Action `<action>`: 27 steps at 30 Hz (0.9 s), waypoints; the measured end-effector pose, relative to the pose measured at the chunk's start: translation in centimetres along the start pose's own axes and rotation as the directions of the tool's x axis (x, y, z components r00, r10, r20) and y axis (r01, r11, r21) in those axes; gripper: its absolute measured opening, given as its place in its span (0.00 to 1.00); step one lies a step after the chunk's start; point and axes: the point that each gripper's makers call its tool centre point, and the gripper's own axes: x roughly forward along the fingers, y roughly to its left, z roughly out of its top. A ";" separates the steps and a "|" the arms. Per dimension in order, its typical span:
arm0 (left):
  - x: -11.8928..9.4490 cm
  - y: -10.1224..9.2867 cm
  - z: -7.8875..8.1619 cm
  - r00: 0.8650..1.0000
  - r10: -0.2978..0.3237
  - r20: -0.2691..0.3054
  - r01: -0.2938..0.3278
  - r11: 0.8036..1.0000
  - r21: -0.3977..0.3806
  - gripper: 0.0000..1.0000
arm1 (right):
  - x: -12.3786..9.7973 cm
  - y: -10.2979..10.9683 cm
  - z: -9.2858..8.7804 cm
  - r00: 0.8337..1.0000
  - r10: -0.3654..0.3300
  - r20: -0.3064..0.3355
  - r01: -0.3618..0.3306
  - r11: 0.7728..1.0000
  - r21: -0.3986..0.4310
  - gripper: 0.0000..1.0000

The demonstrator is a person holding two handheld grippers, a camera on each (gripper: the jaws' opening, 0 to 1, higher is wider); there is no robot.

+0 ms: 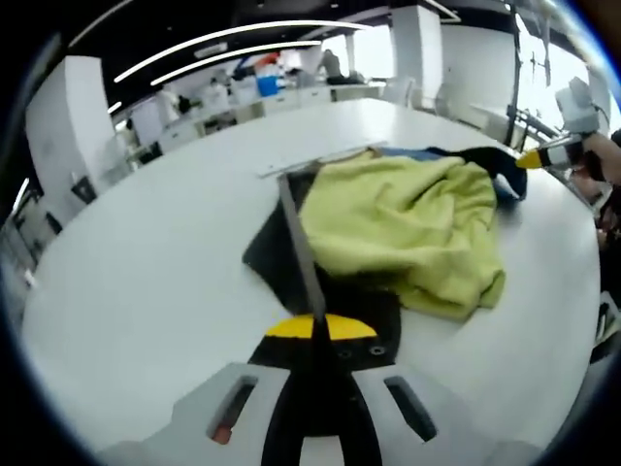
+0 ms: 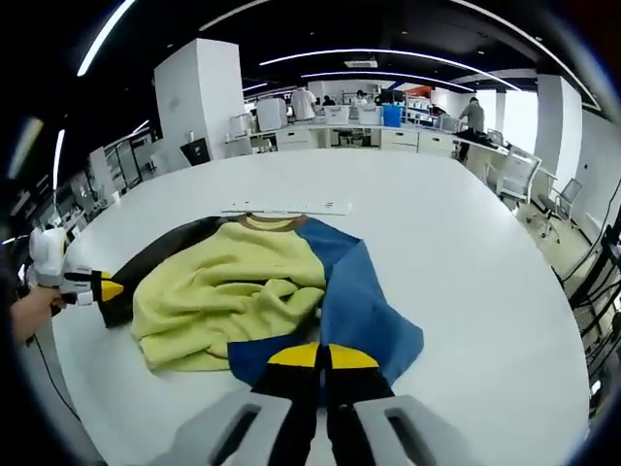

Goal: Fold the garment on the visible template until the final outline fits inside the template.

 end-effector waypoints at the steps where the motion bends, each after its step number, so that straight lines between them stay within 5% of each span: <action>1: -0.1 0.2 0.1 1.000 0.006 0.002 -0.006 1.000 0.005 0.00 | -0.1 -0.2 0.2 1.000 -0.003 0.005 0.003 1.000 0.000 0.00; 15: -1.2 5.2 0.1 0.994 0.109 -0.011 -0.109 0.994 0.007 0.00 | -0.9 -6.2 3.6 0.994 -0.095 0.047 0.093 0.995 0.025 0.00; 27: -0.7 8.3 -0.6 0.986 0.165 -0.038 -0.166 0.986 -0.016 0.00 | -0.6 -11.6 3.2 0.977 -0.211 0.000 0.211 0.977 -0.003 0.00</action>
